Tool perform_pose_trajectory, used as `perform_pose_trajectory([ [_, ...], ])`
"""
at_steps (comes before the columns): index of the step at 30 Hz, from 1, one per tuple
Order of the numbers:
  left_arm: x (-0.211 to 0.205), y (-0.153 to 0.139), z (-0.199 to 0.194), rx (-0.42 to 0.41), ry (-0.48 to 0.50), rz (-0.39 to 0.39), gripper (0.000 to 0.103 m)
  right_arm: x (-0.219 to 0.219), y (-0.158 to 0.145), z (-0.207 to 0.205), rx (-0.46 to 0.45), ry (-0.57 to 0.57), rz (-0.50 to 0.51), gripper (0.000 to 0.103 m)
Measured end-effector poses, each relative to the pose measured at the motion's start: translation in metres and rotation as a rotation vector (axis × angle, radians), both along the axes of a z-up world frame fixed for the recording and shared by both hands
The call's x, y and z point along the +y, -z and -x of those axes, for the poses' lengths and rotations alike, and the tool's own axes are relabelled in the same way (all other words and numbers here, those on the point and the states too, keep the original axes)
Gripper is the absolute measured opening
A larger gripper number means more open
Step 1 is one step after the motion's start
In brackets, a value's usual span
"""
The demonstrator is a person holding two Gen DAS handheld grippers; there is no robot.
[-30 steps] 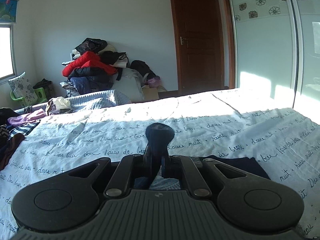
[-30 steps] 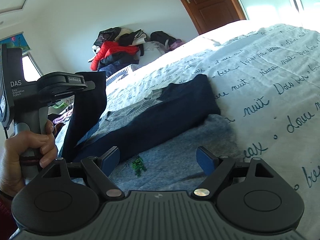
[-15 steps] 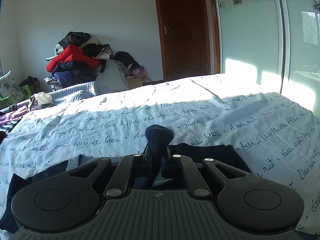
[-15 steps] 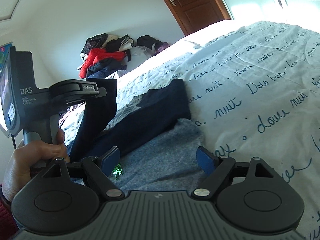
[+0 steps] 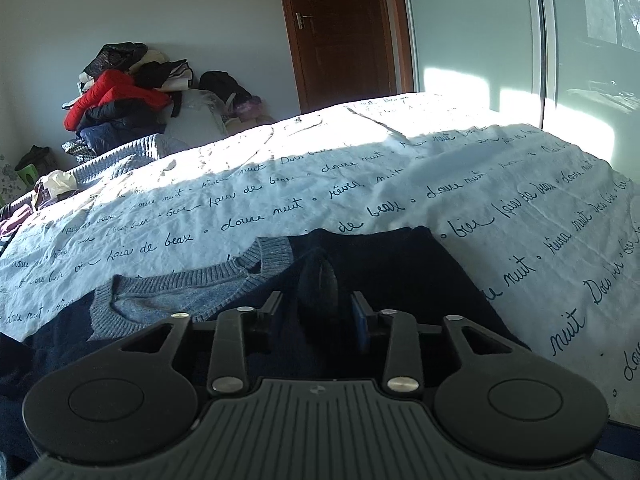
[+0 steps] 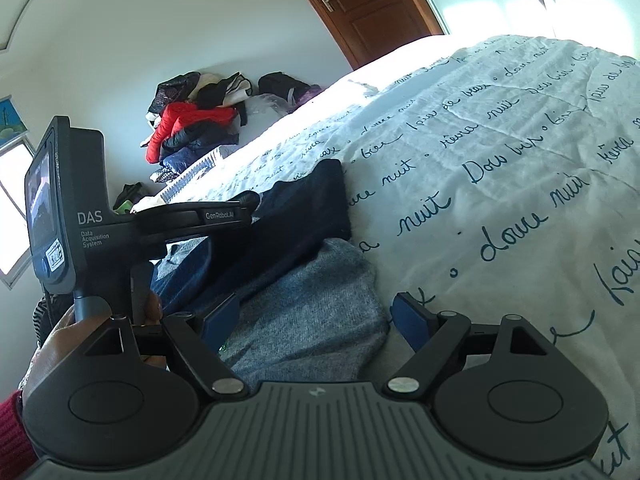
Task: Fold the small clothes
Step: 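Move both grippers to the grey hem of the sweater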
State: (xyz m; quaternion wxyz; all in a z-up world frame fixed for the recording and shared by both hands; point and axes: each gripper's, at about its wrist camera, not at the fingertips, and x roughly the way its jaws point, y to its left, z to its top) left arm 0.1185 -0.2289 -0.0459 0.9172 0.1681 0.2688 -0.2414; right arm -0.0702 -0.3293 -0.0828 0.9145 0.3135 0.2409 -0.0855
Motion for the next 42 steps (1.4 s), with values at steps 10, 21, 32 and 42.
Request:
perform_pose_trajectory([
  [10, 0.018, -0.007, 0.012, -0.055, -0.054, -0.029, 0.08, 0.004, 0.001, 0.0, 0.026, -0.005, 0.031, 0.084],
  [21, 0.063, -0.004, 0.031, -0.014, -0.13, -0.041, 0.087, 0.031, -0.008, 0.0, 0.056, -0.09, 0.175, 0.084],
  [32, 0.146, 0.0, 0.075, 0.008, -0.259, -0.008, 0.088, 0.054, -0.001, 0.023, 0.113, -0.227, 0.276, 0.088],
  [42, 0.235, -0.001, 0.119, 0.067, -0.405, 0.052, 0.089, 0.061, -0.001, 0.06, 0.132, -0.269, 0.317, 0.089],
])
